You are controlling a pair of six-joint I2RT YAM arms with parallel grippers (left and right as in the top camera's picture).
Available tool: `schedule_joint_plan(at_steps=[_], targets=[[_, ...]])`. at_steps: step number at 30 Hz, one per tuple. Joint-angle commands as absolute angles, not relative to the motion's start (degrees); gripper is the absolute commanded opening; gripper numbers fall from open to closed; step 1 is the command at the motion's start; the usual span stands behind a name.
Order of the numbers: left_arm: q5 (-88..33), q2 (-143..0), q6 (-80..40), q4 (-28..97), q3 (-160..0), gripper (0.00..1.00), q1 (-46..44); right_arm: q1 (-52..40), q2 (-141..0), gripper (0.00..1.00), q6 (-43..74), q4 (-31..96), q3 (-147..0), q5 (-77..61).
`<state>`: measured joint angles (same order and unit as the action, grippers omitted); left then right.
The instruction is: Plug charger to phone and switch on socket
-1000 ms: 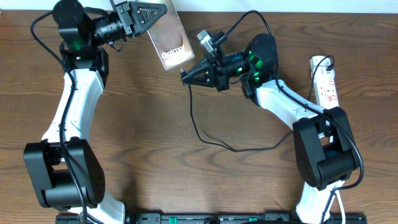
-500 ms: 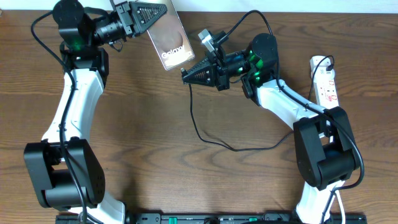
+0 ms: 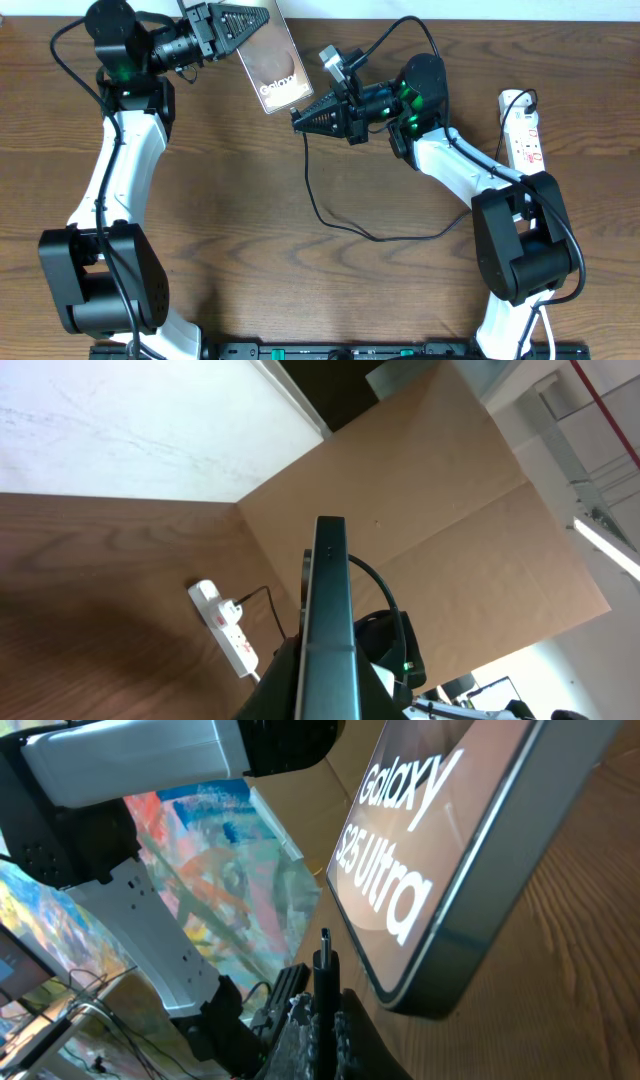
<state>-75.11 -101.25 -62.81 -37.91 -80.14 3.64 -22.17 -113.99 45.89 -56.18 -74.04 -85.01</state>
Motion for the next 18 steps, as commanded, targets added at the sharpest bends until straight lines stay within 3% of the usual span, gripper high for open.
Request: schedule_joint_plan(at_steps=[1,18], targets=[[-76.7,-100.3,-63.1,-38.5,-80.8,0.08,3.4,-21.7,-114.5,0.01,44.7,-55.7,-74.5,-83.0],[-75.2,-100.3,-62.8,-38.5,-80.8,0.07,3.4,-21.8,-114.5,0.01,44.4,-52.1,-74.5,-81.6]])
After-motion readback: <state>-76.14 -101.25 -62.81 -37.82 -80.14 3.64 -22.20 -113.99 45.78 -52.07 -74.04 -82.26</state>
